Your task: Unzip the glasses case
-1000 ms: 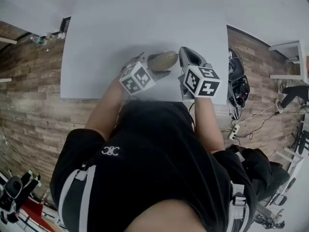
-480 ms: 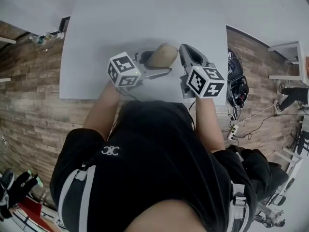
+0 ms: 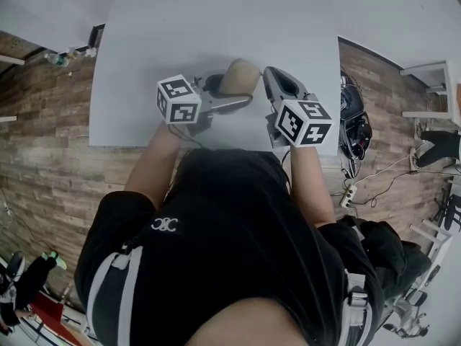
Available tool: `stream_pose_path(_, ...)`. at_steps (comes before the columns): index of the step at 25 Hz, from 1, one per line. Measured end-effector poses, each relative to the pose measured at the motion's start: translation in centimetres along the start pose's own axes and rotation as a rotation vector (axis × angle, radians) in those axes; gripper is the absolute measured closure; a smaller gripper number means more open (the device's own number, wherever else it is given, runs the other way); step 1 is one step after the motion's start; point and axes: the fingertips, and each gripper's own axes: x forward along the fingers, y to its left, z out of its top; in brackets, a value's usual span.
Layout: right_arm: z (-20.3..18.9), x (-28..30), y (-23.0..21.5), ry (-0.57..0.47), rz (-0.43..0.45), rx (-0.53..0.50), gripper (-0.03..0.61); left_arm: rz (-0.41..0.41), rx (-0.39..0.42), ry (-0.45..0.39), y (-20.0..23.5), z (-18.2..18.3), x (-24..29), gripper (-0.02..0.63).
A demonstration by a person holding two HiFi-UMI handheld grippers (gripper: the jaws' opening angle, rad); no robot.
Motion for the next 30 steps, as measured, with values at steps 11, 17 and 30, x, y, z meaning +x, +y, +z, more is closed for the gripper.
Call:
stream_pose_path(11, -1.5, 0.5, 1.9, 0.037, 0.047, -0.031, 0.549, -0.005, -0.127, -0.100, 1.1, 0.7, -1.5, 0.311)
stream_pose_path(17, -2.3, 0.2, 2.7, 0.056, 0.062, -0.057, 0.549, -0.007, -0.193, -0.161, 1.1, 1.4, -1.9, 0.311)
stream_pose_path(30, -4.4, -0.2, 4.0, 0.096, 0.114, -0.069, 0.549, 0.000, -0.325, -0.289, 2.4, 2.6, -2.7, 0.311)
